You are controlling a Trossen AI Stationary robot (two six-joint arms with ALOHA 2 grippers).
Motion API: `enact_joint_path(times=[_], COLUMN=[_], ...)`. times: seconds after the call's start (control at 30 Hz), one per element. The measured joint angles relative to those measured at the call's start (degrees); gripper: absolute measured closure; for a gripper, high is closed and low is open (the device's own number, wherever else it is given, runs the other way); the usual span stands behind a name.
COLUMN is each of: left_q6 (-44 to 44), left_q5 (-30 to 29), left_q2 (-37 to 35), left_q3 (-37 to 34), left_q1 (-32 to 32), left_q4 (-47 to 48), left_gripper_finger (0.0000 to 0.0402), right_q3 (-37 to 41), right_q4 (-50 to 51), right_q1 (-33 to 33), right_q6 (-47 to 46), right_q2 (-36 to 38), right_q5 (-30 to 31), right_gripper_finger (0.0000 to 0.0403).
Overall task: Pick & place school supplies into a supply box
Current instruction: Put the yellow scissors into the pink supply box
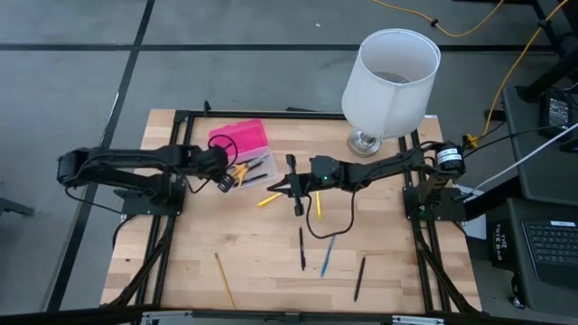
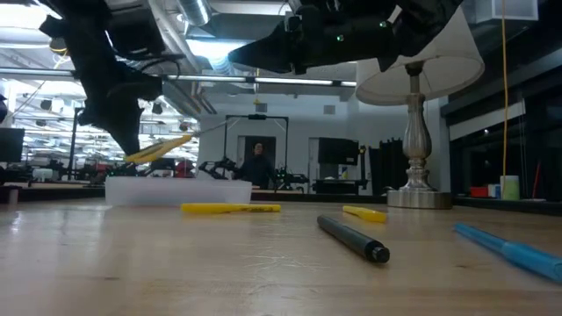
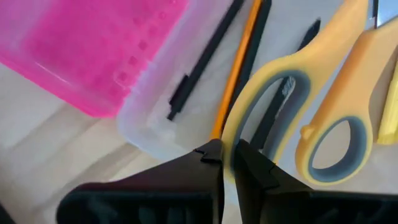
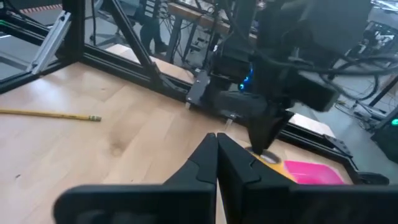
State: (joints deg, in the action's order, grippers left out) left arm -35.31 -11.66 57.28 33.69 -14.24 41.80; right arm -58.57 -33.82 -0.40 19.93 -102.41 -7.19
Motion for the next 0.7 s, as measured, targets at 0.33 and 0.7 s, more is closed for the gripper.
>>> enact_joint_path(times=[0.33, 0.7], left_q6=[-0.09, 2.86], left_q5=[0.93, 0.74], left_q2=[4.91, 6.42], left_q3=[0.0, -0.04], left_q1=[-2.34, -6.02], left_q4=[0.33, -0.12], left_gripper_finger=[0.0389, 0.0389], right_q3=[0.0, -0.02], right_q4=[-1.0, -1.07], right_q1=[-0.2, -0.24], right_q6=[0.06, 0.05], right_q2=[0.02, 0.02], right_q5=[0.01, 0.03], right_gripper_finger=[0.0399, 0.0398])
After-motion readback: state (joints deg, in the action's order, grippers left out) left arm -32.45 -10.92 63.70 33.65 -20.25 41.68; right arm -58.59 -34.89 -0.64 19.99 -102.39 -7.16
